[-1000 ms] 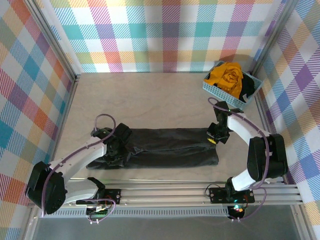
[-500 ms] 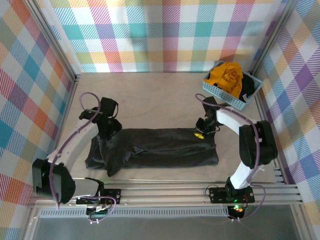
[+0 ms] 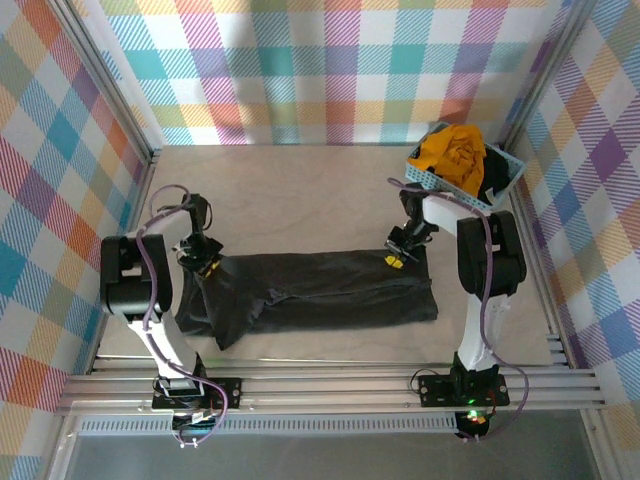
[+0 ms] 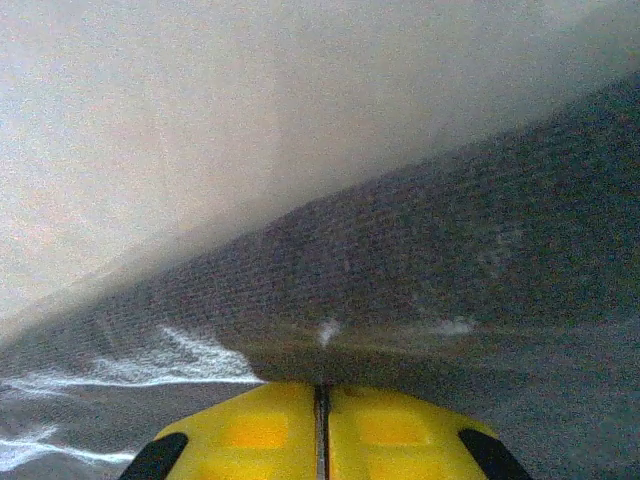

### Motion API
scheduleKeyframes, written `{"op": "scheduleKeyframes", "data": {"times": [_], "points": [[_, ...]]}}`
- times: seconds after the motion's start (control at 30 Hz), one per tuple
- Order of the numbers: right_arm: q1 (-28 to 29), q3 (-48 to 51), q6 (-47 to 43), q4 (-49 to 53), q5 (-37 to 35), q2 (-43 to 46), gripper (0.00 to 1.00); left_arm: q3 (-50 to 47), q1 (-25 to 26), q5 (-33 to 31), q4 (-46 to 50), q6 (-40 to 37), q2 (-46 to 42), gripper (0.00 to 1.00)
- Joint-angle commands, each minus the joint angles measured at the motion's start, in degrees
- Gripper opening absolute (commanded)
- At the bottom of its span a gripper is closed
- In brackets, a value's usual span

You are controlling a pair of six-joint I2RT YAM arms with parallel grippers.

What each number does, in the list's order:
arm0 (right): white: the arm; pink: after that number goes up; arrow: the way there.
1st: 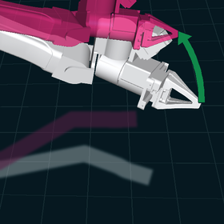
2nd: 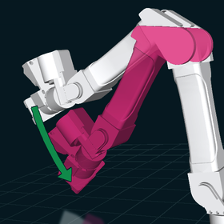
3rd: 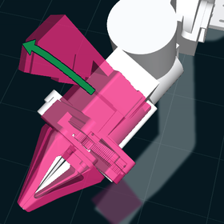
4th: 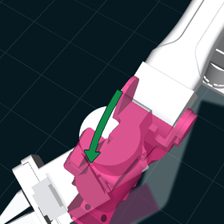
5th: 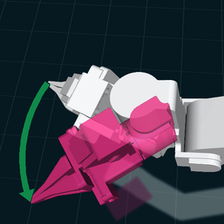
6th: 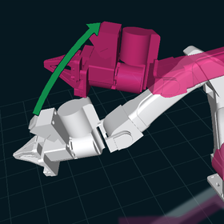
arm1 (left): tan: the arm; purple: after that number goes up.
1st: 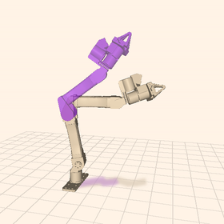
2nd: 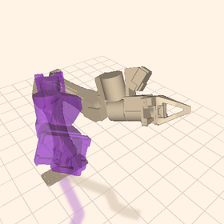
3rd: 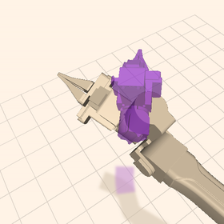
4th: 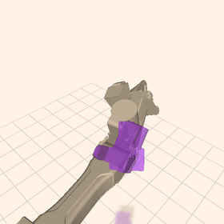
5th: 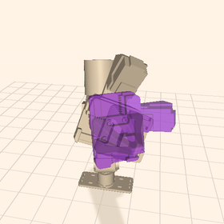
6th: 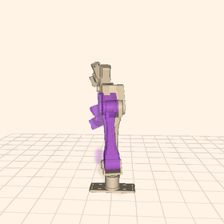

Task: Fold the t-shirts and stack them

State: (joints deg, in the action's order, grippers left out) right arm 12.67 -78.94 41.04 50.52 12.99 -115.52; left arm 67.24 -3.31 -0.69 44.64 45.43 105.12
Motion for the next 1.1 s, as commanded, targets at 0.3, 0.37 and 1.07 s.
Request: {"op": "scheduleKeyframes", "data": {"times": [0.3,0.37,1.07], "points": [[-5.43,-32.99,-10.48,5.43,-0.24,-18.01,0.17,24.94,-0.74,4.74,-2.24,-3.85,16.39,0.34],[-4.81,-34.36,-12.14,4.34,0.30,-15.60,0.25,24.04,0.15,2.25,-3.21,-5.59,11.77,0.45],[2.89,1.51,-7.06,-19.06,23.30,22.62,0.56,-1.56,8.58,19.16,-20.17,-26.76,-1.50,0.55]]}}
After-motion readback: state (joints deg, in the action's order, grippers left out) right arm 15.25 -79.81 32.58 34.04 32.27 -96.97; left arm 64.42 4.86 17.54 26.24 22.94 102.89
